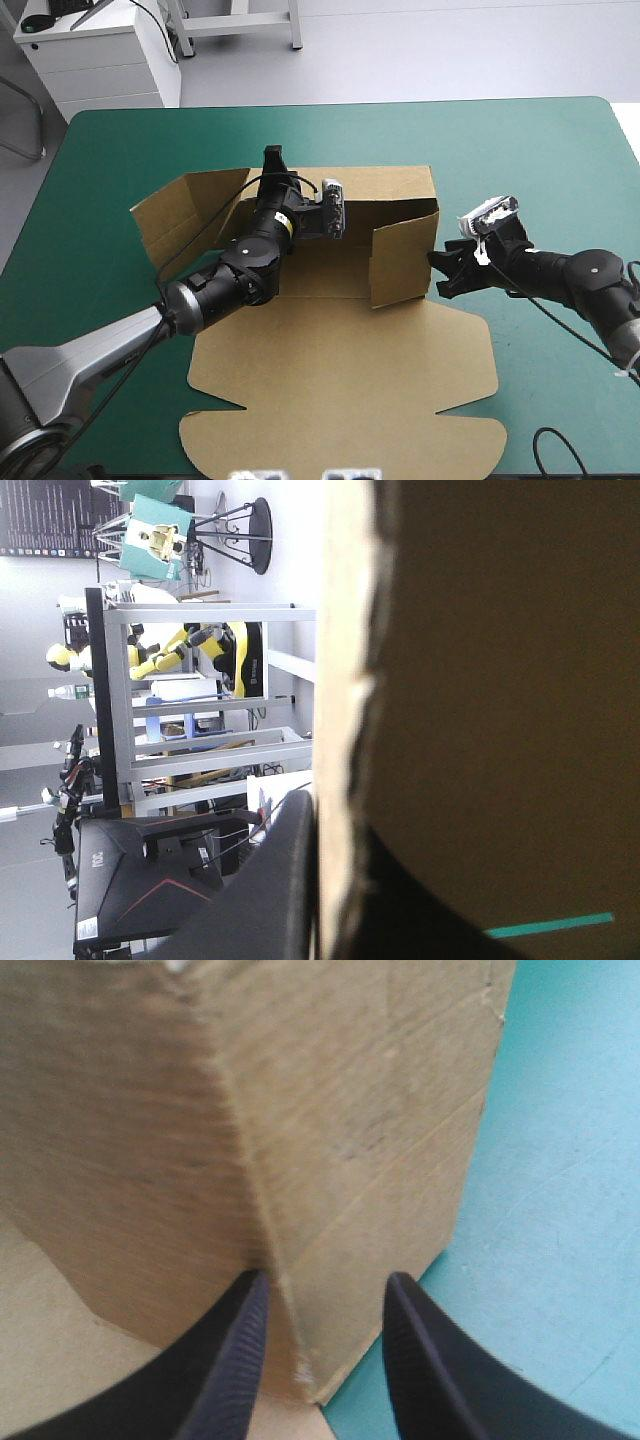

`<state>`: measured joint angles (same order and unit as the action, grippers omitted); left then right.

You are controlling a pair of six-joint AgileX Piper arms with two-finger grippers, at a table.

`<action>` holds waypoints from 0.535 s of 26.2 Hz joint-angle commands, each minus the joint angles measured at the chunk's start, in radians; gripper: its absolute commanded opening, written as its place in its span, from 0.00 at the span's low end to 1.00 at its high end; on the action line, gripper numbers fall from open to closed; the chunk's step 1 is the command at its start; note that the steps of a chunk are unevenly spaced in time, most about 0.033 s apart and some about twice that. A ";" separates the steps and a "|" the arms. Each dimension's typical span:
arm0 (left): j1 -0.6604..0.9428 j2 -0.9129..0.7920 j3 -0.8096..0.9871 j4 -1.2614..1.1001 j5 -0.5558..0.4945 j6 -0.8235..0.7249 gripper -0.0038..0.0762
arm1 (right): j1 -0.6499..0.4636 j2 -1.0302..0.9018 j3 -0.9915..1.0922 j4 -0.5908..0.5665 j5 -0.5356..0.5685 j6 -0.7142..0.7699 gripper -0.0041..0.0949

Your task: Fold the box

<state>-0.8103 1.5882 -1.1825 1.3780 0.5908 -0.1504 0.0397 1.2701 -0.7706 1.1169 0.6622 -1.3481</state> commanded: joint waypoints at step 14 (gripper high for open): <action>-0.003 -0.050 -0.031 0.040 0.005 -0.017 0.04 | 0.082 0.019 -0.023 0.097 -0.022 -0.110 0.64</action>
<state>-0.8103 1.5882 -1.1821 1.3780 0.5920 -0.1504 0.0836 1.2963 -0.7706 1.1645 0.6801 -1.4432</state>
